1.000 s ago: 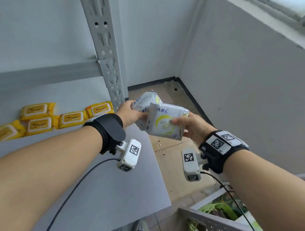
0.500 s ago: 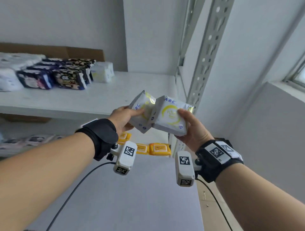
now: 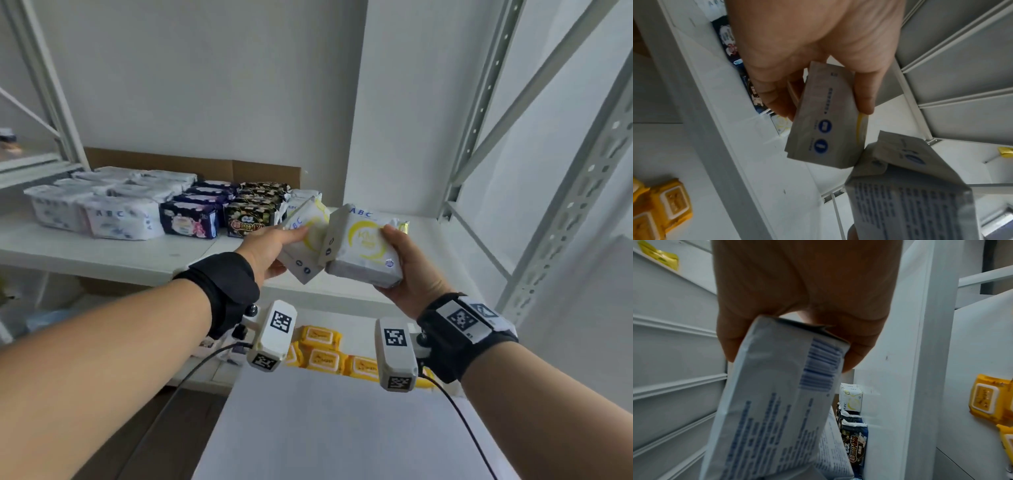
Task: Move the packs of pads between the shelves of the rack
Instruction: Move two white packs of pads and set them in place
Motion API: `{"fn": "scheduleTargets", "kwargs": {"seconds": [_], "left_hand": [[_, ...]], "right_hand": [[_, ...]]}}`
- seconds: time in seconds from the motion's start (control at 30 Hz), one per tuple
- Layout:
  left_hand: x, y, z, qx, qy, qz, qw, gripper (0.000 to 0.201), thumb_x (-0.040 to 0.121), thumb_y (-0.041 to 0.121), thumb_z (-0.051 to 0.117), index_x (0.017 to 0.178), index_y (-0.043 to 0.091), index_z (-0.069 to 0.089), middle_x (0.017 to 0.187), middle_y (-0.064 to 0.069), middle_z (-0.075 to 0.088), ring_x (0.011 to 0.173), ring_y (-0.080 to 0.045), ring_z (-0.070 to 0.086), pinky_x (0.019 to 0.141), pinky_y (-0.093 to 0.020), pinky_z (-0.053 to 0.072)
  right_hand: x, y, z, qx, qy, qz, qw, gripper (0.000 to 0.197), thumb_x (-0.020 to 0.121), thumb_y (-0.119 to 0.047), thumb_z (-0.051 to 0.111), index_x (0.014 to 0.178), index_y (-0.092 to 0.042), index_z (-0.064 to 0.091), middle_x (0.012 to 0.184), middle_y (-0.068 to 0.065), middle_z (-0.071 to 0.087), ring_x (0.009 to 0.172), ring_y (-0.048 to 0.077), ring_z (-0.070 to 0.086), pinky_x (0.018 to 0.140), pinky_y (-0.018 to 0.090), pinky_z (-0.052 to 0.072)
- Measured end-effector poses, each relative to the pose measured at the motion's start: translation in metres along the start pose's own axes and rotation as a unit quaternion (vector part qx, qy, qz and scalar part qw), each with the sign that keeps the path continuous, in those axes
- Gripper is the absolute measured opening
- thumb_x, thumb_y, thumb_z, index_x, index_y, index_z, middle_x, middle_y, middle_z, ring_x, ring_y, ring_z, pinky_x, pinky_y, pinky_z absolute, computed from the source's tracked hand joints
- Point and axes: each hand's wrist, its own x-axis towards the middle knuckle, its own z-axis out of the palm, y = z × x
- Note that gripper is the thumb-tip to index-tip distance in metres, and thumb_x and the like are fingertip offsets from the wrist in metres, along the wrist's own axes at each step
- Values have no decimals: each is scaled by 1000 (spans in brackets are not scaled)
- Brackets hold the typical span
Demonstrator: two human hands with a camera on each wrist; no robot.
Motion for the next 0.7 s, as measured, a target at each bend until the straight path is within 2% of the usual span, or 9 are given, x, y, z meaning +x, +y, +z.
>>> {"fn": "scheduleTargets", "kwargs": {"seconds": [0.07, 0.13, 0.2, 0.33, 0.4, 0.47, 0.53, 0.6, 0.7], "left_hand": [[12, 7, -30, 12, -22, -10, 1000, 45, 75, 29, 77, 112, 10, 64, 105, -12, 69, 91, -25, 64, 75, -29, 52], [26, 13, -58, 28, -41, -20, 999, 37, 74, 27, 78, 104, 9, 64, 100, -12, 70, 87, -25, 65, 75, -30, 54], [40, 18, -79, 42, -55, -27, 997, 30, 73, 24, 78, 95, 9, 65, 93, -10, 70, 79, -23, 66, 69, -28, 56], [63, 23, -97, 54, -72, -43, 995, 22, 71, 19, 80, 85, 10, 65, 79, -7, 69, 66, -18, 65, 48, -20, 52], [72, 25, -97, 66, -79, -47, 994, 20, 70, 16, 79, 82, 11, 64, 75, -6, 69, 62, -17, 65, 43, -18, 50], [80, 28, -92, 90, -86, -40, 991, 21, 68, 17, 80, 82, 12, 65, 78, -7, 69, 65, -16, 65, 46, -19, 51], [88, 31, -86, 119, -86, -26, 989, 30, 65, 21, 81, 90, 13, 67, 87, -6, 70, 75, -16, 65, 59, -22, 53], [96, 39, -81, 152, -72, -1, 986, 43, 61, 24, 84, 101, 16, 68, 96, -4, 69, 87, -15, 61, 70, -26, 50], [112, 59, -70, 197, -69, 39, 977, 66, 58, 21, 87, 120, 15, 62, 102, -4, 66, 91, -20, 58, 77, -33, 49]], "right_hand": [[9, 11, 27, 4, 15, -1, 1000, 48, 67, -47, 64, 104, -18, 68, 101, 5, 72, 79, 16, 66, 67, 25, 46], [17, 21, 51, 4, 34, 2, 999, 51, 67, -47, 64, 108, -17, 67, 104, 7, 71, 81, 17, 65, 68, 26, 46], [23, 30, 72, -1, 55, 6, 998, 54, 65, -48, 65, 110, -17, 66, 106, 7, 70, 85, 19, 64, 75, 28, 46], [30, 42, 95, 6, 91, 7, 996, 66, 66, -47, 66, 121, -11, 63, 118, 13, 66, 99, 26, 60, 91, 35, 41], [33, 42, 100, 0, 100, 6, 995, 64, 67, -46, 65, 120, -10, 63, 114, 12, 68, 91, 23, 63, 83, 30, 45], [37, 39, 98, -1, 97, 7, 995, 56, 68, -45, 64, 114, -12, 65, 107, 10, 70, 83, 18, 66, 75, 27, 50], [41, 35, 92, -18, 100, 3, 995, 52, 74, -40, 64, 115, -9, 64, 111, 12, 69, 91, 22, 67, 86, 34, 52], [48, 27, 86, -49, 106, 4, 993, 51, 78, -27, 63, 122, -1, 60, 121, 20, 64, 109, 34, 61, 102, 47, 44], [57, 16, 78, -75, 115, -8, 991, 49, 78, -7, 60, 124, 7, 54, 126, 29, 57, 119, 45, 52, 105, 57, 38]]}}
